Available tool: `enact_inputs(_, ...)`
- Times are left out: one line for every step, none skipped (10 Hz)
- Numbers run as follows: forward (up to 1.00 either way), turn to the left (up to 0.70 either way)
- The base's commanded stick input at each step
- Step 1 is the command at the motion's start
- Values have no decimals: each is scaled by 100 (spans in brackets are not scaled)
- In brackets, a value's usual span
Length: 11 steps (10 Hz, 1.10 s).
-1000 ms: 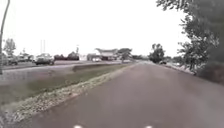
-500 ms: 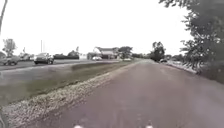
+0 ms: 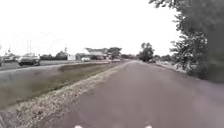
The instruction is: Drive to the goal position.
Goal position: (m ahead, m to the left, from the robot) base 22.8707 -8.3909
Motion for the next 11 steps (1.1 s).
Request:
enact_inputs(70, -35)
enact_inputs(70, -35)
enact_inputs(70, -35)
enact_inputs(70, -35)
enact_inputs(70, -35)
enact_inputs(70, -35)
enact_inputs(70, -35)
enact_inputs(70, -35)
enact_inputs(70, -26)
enact_inputs(70, 0)
enact_inputs(70, 0)
